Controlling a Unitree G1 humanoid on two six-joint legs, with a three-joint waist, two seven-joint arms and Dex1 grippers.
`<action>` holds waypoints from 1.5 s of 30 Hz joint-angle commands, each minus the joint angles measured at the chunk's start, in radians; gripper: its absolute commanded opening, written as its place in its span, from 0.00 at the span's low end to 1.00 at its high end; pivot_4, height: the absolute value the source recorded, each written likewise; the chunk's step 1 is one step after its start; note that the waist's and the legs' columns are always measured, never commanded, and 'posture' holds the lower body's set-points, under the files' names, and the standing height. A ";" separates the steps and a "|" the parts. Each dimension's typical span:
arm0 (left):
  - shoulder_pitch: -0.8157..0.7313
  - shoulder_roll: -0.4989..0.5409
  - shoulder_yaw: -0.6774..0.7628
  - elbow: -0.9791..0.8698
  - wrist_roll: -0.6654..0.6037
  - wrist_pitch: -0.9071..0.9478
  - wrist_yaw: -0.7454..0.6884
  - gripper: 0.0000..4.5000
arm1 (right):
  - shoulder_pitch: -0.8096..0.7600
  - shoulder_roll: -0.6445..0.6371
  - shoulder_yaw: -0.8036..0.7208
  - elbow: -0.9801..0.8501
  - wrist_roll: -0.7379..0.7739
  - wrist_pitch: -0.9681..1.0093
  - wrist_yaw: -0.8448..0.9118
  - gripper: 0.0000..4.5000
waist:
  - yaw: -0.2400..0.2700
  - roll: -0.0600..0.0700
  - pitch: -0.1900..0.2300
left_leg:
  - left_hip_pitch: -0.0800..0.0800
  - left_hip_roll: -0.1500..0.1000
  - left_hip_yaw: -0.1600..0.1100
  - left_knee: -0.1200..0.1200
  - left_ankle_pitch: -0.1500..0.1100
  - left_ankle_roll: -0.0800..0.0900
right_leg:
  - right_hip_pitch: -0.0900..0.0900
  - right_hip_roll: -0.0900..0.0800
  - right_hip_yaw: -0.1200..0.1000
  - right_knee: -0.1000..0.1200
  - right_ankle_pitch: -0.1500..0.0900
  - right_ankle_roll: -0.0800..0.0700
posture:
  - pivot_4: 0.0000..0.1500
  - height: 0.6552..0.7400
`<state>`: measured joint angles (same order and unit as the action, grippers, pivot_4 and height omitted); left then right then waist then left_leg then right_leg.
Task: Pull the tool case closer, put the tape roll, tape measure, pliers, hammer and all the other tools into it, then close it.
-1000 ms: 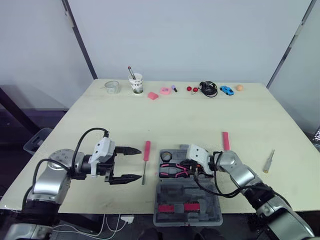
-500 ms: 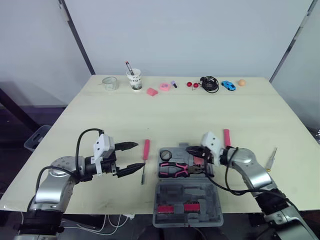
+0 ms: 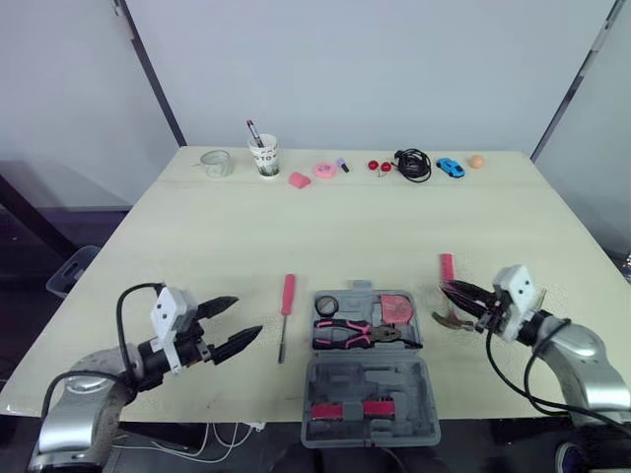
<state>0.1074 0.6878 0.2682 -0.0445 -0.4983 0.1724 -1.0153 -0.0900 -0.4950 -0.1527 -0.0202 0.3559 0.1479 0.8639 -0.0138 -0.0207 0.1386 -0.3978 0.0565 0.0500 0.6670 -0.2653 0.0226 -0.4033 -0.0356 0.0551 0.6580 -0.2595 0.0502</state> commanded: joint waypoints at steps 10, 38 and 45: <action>0.231 -0.040 0.137 0.004 0.013 -0.133 0.029 1.00 | 0.339 -0.046 -0.259 -0.086 0.104 -0.057 -0.004 0.98 | 0.001 -0.001 0.000 | 0.001 0.001 0.000 -0.001 0.000 0.000 | 0.000 -0.001 0.001 -0.002 0.000 0.000 | 1.00 1.00; 0.220 0.050 0.111 -0.015 0.018 -0.115 -0.101 1.00 | 0.379 -0.134 -0.227 0.052 0.089 -0.181 0.152 0.98 | 0.003 0.002 0.003 | 0.000 0.000 0.000 -0.003 0.000 0.000 | -0.001 -0.009 0.000 -0.006 0.000 0.000 | 1.00 1.00; 0.098 0.101 -0.009 0.009 0.054 -0.098 -0.187 1.00 | 0.279 -0.187 -0.091 -0.037 0.055 -0.104 0.184 0.98 | 0.002 0.002 0.003 | 0.000 -0.001 0.001 -0.003 0.000 0.000 | 0.000 -0.008 0.000 -0.007 0.000 0.000 | 1.00 1.00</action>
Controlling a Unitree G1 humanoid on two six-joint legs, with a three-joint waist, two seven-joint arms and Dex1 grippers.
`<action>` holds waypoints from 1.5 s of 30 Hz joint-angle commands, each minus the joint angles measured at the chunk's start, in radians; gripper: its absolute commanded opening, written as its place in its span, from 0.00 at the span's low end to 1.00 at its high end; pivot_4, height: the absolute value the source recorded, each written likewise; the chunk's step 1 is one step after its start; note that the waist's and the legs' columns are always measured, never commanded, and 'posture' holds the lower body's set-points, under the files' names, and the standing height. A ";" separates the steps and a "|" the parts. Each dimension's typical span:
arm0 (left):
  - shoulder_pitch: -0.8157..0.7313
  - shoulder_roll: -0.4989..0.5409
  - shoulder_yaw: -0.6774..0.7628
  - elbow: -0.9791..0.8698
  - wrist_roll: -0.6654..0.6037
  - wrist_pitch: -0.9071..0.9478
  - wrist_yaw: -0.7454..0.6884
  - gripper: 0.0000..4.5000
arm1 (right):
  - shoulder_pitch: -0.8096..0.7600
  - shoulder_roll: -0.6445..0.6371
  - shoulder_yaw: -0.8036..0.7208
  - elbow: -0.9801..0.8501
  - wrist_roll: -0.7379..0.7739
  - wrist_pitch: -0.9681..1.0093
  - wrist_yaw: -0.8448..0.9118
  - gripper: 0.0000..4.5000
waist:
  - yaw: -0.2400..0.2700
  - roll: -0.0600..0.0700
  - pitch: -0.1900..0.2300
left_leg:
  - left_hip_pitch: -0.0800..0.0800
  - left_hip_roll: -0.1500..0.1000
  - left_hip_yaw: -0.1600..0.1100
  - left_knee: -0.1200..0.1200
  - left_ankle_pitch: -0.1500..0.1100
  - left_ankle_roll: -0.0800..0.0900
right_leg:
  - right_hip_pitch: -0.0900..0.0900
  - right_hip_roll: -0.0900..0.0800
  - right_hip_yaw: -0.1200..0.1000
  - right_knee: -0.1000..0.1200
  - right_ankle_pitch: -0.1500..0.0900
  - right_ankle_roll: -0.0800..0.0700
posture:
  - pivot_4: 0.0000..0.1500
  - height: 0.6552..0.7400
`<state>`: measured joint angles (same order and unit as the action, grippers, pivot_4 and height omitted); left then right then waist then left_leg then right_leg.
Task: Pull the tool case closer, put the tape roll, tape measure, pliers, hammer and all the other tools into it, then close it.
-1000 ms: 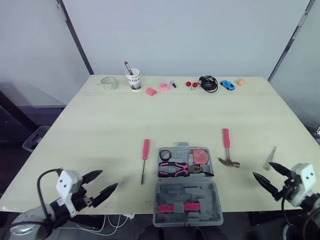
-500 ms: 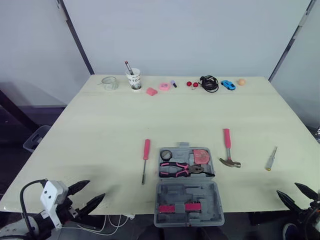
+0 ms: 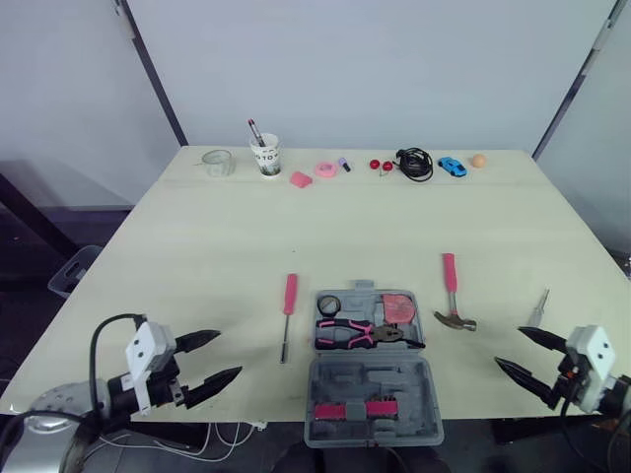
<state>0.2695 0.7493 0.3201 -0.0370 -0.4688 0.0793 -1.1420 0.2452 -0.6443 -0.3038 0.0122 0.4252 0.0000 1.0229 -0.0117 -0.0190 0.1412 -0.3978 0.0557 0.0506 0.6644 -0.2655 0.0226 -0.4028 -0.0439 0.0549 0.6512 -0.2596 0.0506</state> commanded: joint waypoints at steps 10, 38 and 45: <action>-0.276 0.043 -0.226 0.118 0.083 -0.025 -0.183 0.03 | -0.227 -0.080 0.253 -0.015 -0.134 0.027 0.090 0.01 | 0.000 -0.001 0.001 | 0.000 -0.001 0.002 0.001 0.000 0.000 | 0.001 0.006 -0.001 0.001 0.000 0.000 | 1.00 1.00; -0.532 -0.046 -0.491 0.328 0.261 -0.019 -0.236 0.01 | -0.465 -0.018 0.539 0.151 -0.351 -0.048 0.118 0.00 | 0.000 -0.002 0.002 | 0.000 0.000 0.001 0.004 0.000 0.000 | 0.001 0.009 0.000 0.006 0.002 0.003 | 1.00 1.00; -0.546 -0.061 -0.493 0.343 0.277 -0.022 -0.235 0.01 | -0.477 0.009 0.565 0.163 -0.367 -0.049 0.108 0.00 | 0.000 -0.002 0.002 | 0.000 0.000 0.001 0.004 0.000 0.000 | 0.001 0.009 0.000 0.007 0.002 0.003 | 1.00 1.00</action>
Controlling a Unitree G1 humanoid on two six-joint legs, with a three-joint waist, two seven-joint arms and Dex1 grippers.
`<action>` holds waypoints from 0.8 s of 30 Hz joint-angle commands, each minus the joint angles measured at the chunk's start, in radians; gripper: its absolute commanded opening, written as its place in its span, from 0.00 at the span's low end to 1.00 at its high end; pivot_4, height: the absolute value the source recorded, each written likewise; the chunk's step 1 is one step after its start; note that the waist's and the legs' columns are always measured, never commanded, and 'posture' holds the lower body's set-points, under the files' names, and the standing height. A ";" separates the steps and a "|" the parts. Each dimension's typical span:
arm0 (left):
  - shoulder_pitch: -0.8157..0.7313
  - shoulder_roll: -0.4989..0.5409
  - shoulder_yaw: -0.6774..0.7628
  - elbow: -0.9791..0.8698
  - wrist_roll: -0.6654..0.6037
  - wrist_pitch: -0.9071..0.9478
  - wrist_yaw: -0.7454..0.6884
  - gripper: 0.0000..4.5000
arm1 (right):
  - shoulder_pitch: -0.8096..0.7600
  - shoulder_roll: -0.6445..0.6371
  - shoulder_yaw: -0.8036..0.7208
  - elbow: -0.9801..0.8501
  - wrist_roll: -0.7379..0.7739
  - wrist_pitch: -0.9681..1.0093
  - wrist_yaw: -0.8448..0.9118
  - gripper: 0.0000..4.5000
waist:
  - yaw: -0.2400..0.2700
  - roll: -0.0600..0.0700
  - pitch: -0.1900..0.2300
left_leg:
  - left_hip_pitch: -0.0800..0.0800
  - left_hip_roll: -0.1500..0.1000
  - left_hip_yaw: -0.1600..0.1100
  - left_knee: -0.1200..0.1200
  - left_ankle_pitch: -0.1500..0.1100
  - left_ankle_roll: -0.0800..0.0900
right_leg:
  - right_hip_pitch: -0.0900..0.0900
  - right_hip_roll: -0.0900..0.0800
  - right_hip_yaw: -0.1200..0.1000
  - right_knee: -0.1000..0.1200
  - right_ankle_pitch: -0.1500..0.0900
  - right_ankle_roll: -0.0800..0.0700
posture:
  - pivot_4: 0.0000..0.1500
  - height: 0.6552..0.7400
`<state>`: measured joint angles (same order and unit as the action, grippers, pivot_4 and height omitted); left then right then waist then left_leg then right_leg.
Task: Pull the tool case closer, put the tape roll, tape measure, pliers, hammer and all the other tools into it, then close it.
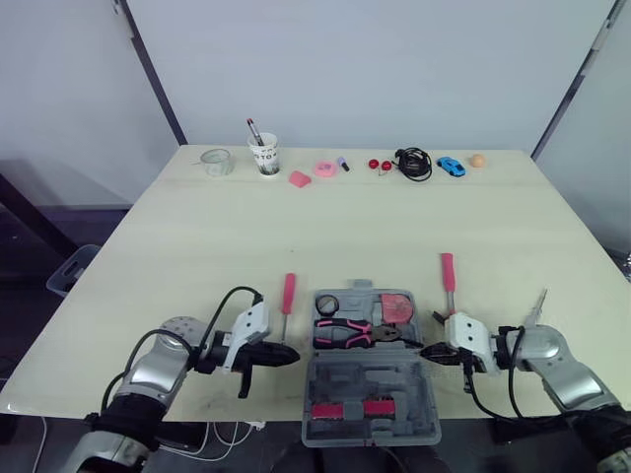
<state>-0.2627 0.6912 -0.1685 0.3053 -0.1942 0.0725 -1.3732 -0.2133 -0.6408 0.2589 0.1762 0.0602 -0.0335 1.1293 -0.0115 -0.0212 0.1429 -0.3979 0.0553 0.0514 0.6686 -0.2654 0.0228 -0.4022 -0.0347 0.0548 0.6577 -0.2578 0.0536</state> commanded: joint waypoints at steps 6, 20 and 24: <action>-0.033 -0.028 -0.011 0.029 0.023 -0.018 0.013 0.01 | -0.022 0.014 0.014 0.021 -0.018 -0.029 0.002 0.00 | 0.000 0.000 0.000 | 0.000 0.000 0.000 0.000 0.000 0.000 | 0.000 0.000 0.000 0.000 0.000 0.000 | 1.00 1.00; -0.035 -0.055 -0.033 0.028 0.040 0.001 0.030 0.01 | -0.015 0.019 0.014 0.033 -0.025 -0.041 -0.005 0.00 | -0.001 0.000 0.000 | 0.000 0.000 0.000 0.000 0.000 0.000 | 0.000 0.000 0.000 0.000 0.000 0.000 | 1.00 1.00; -0.037 -0.059 -0.041 0.029 0.048 -0.001 0.033 0.01 | -0.016 0.022 0.015 0.035 -0.025 -0.043 -0.006 0.00 | -0.001 0.000 0.000 | 0.000 0.000 0.000 0.000 0.000 0.000 | 0.000 0.000 0.000 0.001 0.000 0.001 | 1.00 1.00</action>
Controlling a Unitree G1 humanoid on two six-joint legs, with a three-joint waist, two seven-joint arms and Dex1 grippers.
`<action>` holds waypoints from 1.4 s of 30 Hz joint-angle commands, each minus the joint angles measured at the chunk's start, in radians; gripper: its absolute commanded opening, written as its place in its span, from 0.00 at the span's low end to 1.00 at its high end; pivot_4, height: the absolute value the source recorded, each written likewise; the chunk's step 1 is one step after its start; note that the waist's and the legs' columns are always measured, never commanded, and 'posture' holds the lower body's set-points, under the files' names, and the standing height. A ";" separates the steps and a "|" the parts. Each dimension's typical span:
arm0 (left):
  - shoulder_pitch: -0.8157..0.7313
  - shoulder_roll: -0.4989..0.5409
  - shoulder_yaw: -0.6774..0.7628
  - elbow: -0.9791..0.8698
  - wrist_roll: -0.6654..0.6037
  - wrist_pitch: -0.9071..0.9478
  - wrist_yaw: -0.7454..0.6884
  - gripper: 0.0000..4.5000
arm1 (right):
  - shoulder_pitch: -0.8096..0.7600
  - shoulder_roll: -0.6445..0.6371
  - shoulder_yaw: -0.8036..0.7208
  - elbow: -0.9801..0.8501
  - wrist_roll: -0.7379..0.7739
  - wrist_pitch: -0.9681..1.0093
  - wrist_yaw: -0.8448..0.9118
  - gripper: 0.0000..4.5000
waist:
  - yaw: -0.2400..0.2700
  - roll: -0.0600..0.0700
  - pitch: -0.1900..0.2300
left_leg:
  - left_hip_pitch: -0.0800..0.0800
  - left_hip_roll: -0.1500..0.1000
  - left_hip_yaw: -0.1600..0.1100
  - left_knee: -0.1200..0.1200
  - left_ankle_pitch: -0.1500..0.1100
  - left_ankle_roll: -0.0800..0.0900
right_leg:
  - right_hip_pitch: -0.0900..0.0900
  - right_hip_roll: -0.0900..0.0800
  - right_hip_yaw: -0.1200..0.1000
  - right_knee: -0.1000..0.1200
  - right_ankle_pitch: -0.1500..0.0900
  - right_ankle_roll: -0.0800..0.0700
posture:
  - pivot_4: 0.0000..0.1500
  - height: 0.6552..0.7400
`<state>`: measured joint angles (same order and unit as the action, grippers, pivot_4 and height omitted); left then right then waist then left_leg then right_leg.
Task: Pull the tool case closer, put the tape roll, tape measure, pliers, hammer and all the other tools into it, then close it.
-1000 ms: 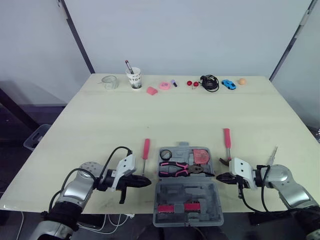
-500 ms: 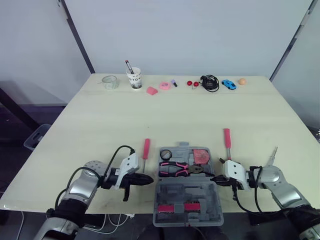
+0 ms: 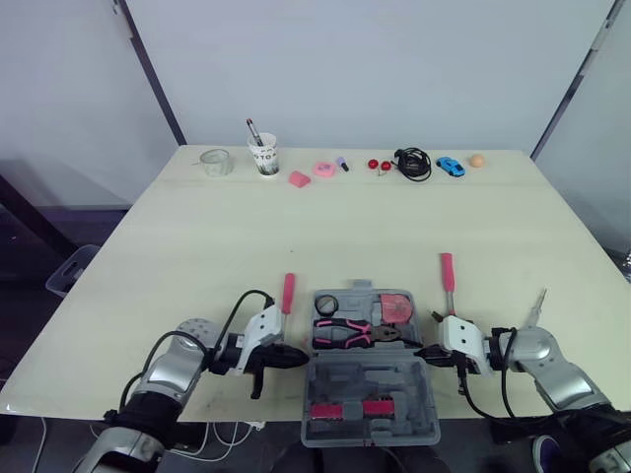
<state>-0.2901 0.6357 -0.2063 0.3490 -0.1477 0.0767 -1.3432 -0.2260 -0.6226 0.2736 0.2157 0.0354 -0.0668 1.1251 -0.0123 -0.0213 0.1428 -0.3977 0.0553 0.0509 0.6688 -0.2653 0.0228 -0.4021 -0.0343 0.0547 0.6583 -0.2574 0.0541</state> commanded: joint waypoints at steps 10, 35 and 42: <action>-0.044 -0.047 -0.029 0.011 0.014 -0.002 0.004 0.01 | -0.002 0.012 0.004 -0.005 -0.004 -0.011 -0.006 0.00 | -0.001 0.000 0.000 | 0.000 0.000 0.000 0.000 0.000 0.000 | 0.000 0.000 0.000 0.000 0.000 0.000 | 1.00 1.00; -0.126 -0.068 -0.018 0.120 0.031 -0.047 0.000 0.01 | -0.053 0.035 -0.028 0.016 0.009 -0.006 -0.028 0.00 | 0.000 0.000 0.000 | 0.000 0.000 -0.001 0.002 0.000 0.000 | 0.000 0.001 0.000 0.002 0.000 0.000 | 1.00 1.00; -0.161 -0.092 -0.025 0.168 0.045 -0.067 0.006 0.01 | -0.074 0.043 -0.030 0.049 -0.007 -0.028 -0.056 0.00 | 0.000 0.000 0.000 | 0.000 0.000 -0.001 0.002 0.000 0.000 | 0.000 0.001 0.000 0.002 0.000 0.000 | 1.00 1.00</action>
<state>-0.4306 0.5613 -0.2282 0.5210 -0.1052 0.0312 -1.3470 -0.2741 -0.5897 0.2634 0.2786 0.0198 -0.0719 1.0843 -0.0121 -0.0215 0.1427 -0.3975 0.0550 0.0503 0.6708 -0.2652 0.0228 -0.4019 -0.0335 0.0551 0.6605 -0.2571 0.0543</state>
